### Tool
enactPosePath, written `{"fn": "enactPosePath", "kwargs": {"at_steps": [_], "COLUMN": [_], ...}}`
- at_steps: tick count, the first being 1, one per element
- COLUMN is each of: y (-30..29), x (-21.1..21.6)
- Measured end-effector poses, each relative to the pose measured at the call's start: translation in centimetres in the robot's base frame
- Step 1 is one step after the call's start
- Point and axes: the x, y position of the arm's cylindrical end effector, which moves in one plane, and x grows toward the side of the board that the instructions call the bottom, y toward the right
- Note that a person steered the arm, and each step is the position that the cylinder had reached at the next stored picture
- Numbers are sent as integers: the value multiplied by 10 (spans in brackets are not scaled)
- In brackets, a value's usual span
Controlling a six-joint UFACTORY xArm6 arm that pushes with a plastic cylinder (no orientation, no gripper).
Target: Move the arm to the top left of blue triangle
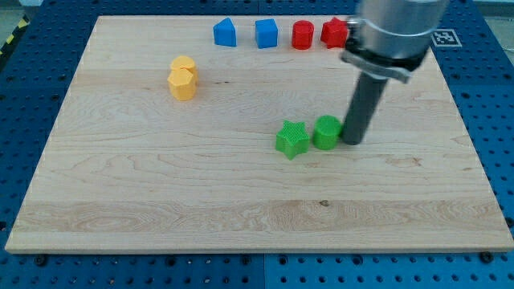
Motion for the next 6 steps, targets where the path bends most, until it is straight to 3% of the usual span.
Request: {"fn": "enactPosePath", "kwargs": {"at_steps": [1,3,6], "y": [-3,-13,-37], "x": [-11,-83,-128]}}
